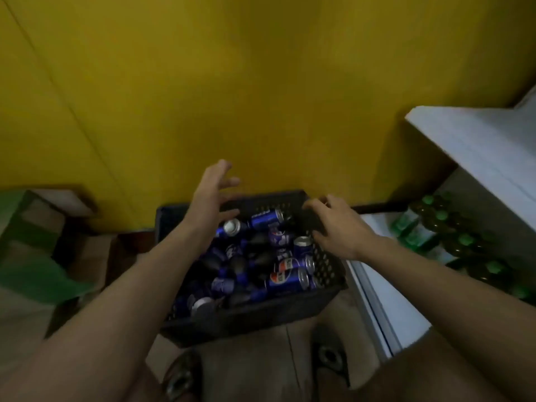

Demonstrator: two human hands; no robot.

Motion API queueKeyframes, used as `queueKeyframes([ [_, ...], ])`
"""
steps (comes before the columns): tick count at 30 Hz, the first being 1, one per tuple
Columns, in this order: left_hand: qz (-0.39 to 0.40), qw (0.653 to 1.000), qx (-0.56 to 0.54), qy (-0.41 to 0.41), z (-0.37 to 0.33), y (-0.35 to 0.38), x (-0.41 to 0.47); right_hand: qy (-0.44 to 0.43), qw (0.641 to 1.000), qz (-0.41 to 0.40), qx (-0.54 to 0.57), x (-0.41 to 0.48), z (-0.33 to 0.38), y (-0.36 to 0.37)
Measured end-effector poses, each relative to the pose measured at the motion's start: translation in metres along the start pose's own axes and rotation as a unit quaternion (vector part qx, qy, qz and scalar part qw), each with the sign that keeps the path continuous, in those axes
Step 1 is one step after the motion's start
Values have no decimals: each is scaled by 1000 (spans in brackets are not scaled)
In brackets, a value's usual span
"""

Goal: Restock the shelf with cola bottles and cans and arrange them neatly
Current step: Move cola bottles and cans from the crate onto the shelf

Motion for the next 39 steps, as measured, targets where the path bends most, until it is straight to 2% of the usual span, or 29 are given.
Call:
queueKeyframes([
  [4,15,999,44,-20,29,-24,44,40,988,141,48,41,-6,69],
  [6,6,997,60,-55,51,-35,67,32,981,170,91,63,1,89],
  [9,-18,982,102,-157,102,-43,91,20,975,193,111,79,8,117],
  [11,-23,967,160,-199,139,-40,102,19,970,219,100,79,10,141],
  [13,-8,952,239,-190,174,-38,112,16,961,257,97,75,12,165],
  [14,24,939,293,-176,189,-38,118,8,957,276,85,74,12,176],
  [16,119,891,412,-148,213,-42,127,-14,948,318,29,72,12,196],
  [19,237,773,581,-97,238,-51,135,-55,928,360,-82,67,14,214],
  [22,303,640,705,-20,264,-58,145,-78,919,361,-140,70,22,222],
  [24,314,594,740,23,278,-62,152,-88,918,350,-164,76,26,226],
  [29,298,558,772,68,295,-57,163,-94,915,358,-159,80,28,234],
  [35,301,538,781,94,286,-56,167,-64,914,378,-131,89,22,218],
  [37,314,557,763,94,276,-58,161,-29,926,362,-101,94,22,209],
  [39,308,621,716,83,266,-65,153,-1,941,329,-81,100,23,199],
])
Point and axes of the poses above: each hand's wrist, its own x-axis towards the middle knuckle, its own y-axis out of the palm, z = x × y, the point moved 1 cm from there along x, towards the middle knuckle, and after that the axes turned 1 degree about -y, right-handed, at the moved point
